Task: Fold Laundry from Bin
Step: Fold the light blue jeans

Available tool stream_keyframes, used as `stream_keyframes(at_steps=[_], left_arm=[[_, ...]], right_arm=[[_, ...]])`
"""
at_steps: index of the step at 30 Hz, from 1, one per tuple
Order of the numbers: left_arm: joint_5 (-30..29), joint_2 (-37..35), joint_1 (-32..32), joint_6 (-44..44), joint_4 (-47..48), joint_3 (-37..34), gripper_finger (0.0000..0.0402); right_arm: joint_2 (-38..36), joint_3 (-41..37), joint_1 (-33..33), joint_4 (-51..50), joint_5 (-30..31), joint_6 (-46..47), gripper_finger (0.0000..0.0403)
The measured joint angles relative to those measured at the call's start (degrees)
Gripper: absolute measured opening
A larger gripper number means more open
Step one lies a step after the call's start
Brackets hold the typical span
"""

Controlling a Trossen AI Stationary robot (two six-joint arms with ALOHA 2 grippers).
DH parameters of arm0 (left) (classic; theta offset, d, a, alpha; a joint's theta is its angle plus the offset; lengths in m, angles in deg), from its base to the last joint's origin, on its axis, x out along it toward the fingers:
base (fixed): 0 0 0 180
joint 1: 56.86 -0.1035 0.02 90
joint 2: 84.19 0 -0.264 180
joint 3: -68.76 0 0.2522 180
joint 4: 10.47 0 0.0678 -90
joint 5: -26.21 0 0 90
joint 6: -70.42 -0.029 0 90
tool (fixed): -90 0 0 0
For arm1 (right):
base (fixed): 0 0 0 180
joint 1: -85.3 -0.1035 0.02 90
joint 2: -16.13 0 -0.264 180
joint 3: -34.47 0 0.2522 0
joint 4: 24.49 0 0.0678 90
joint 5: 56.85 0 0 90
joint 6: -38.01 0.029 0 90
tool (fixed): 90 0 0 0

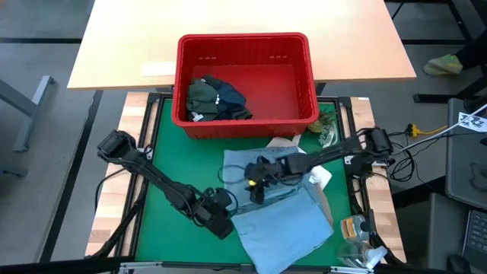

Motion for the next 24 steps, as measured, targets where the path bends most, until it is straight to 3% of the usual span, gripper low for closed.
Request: stream_keyframes(at_steps=[8,14,24], left_arm=[[-0.9,0.6,-0.4,-0.4,0.0,0.0,0.0],[-0.9,0.7,-0.4,-0.4,0.0,0.0,0.0],[-1.1,0.7,-0.4,-0.4,0.0,0.0,0.0]], right_arm=[[-2.0,0.0,-7.4,-20.9,7.8,1.4,0.0193],[-2.0,0.0,-12.5,-28.8,14.3,6.0,0.0193],[-2.0,0.0,-15.0,-38.2,15.8,10.8,0.0193]])
